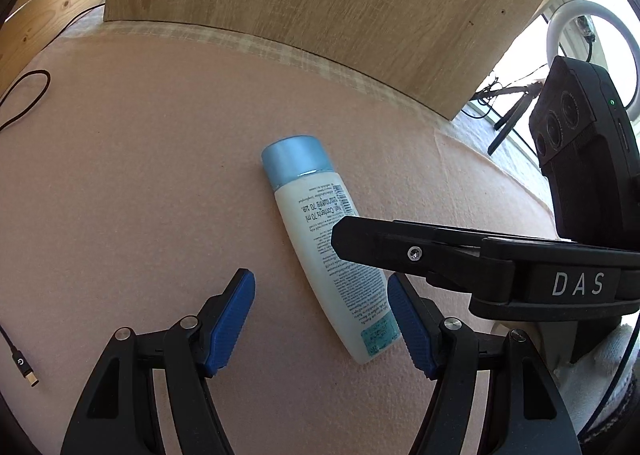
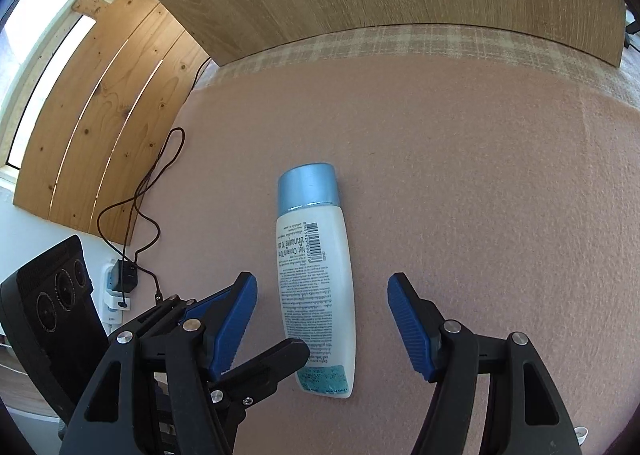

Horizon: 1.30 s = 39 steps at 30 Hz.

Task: Organize objects
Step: 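Move the right tool to the white-blue lotion bottle and grasp it, then carry the lotion bottle into the box and open the right tool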

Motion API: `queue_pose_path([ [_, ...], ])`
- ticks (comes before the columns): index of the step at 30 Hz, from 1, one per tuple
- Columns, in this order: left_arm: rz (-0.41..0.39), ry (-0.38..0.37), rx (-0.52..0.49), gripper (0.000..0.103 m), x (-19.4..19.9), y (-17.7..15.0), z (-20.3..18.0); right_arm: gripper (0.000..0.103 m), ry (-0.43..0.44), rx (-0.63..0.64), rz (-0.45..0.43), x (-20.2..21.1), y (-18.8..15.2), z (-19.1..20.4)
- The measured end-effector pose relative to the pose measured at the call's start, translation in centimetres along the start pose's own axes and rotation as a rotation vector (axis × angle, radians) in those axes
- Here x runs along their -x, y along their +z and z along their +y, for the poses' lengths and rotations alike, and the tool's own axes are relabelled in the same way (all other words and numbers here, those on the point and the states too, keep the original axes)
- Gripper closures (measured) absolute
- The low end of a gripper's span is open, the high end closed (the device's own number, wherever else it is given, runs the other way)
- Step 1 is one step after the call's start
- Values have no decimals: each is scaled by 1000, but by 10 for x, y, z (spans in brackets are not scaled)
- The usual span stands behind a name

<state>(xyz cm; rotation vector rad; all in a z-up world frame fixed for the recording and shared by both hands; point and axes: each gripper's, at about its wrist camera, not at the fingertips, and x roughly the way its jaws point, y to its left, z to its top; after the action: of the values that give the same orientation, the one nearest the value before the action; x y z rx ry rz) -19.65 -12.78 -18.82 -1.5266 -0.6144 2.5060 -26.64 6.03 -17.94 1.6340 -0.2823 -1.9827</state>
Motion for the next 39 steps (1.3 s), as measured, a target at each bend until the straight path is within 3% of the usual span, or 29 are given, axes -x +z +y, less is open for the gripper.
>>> queue_pose_path([
  [7,-5,-29,32,32,-7,2,5,41,16,-14,23,-12,1,-1],
  [10,-6,-41,33,32,-9,4,2,54,49,-21,47,-14,0,-1],
  [13,4,-58,21,42,-13,2,-3,64,56,-16,58,-16,-3,0],
  [19,5,-57,11,45,-11,-5,-11,67,69,-24,50,-13,-14,-2],
  [29,-15,-85,-43,45,7,-27,-51,68,86,-72,-20,30,-45,-17],
  [39,-19,-137,-169,45,27,-56,-132,71,90,-166,-137,101,-97,-45],
])
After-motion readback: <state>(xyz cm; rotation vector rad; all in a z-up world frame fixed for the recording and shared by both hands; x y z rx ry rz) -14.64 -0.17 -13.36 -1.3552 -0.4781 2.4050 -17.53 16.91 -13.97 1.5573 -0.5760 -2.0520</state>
